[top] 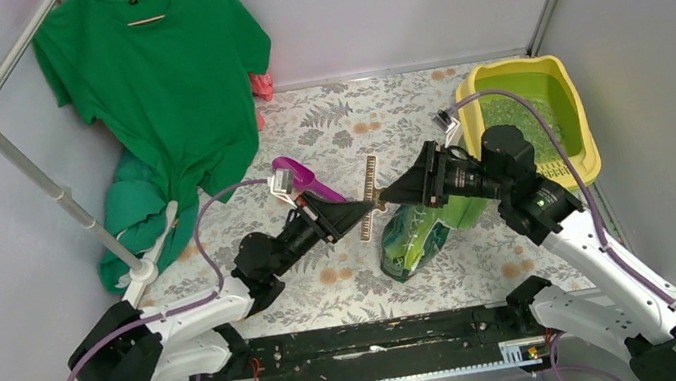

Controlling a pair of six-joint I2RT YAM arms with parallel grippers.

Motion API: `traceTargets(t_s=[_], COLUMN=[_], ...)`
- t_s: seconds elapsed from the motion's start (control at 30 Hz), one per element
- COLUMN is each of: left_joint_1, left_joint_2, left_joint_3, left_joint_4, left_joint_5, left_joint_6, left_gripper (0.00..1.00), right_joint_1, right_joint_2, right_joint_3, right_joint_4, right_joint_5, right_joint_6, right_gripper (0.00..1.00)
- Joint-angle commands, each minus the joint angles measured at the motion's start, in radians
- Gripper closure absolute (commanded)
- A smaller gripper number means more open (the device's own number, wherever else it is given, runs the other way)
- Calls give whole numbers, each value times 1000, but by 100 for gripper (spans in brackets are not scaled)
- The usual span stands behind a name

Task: Fill the litter box with clean litter
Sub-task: Adjust the clamp.

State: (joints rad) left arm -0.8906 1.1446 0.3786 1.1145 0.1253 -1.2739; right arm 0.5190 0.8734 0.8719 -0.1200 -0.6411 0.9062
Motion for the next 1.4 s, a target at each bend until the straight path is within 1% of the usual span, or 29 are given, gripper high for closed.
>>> traceTargets(t_s=[0.0,0.33,0.5,0.73,0.77,0.8,0.83,0.9,1.0,1.07,1.13,1.2,1.37], left_joint_1=[-5,-13,-16,-20,-21,-22,-24,-24,-24,-24,-24,-23,-22], left_joint_2=[5,32,43,54,56,58,58,55,23,-6,-26,-50,-140], left_joint_3=[-5,-7,-8,-8,-7,-9,-9,-14,-21,-15,-11,-14,-8], left_joint_4=[93,122,132,136,139,141,142,140,109,61,32,15,-101], left_joint_5=[-7,-5,-7,-14,-16,-18,-20,-25,-36,-44,-47,-52,-89], left_joint_6=[-8,-21,-24,-24,-25,-25,-25,-26,-15,3,13,18,66], left_gripper=[92,92,92,91,91,91,89,81,68,61,56,55,52], right_joint_1=[6,6,7,7,7,7,7,7,7,7,7,7,6], right_joint_2=[-2,-1,-2,0,0,-1,-3,-8,-10,-8,-5,-2,1], right_joint_3=[-9,-16,-20,-28,-28,-29,-29,-26,-15,-13,-11,-5,38], right_joint_4=[59,78,81,87,88,86,83,72,43,41,42,38,-17], right_joint_5=[-35,-40,-41,-46,-47,-46,-42,-29,-20,-20,-19,-18,-6], right_joint_6=[3,11,12,12,12,12,10,5,-9,-7,-7,-7,-32], right_gripper=[46,49,55,56,57,62,74,90,100,100,100,100,100])
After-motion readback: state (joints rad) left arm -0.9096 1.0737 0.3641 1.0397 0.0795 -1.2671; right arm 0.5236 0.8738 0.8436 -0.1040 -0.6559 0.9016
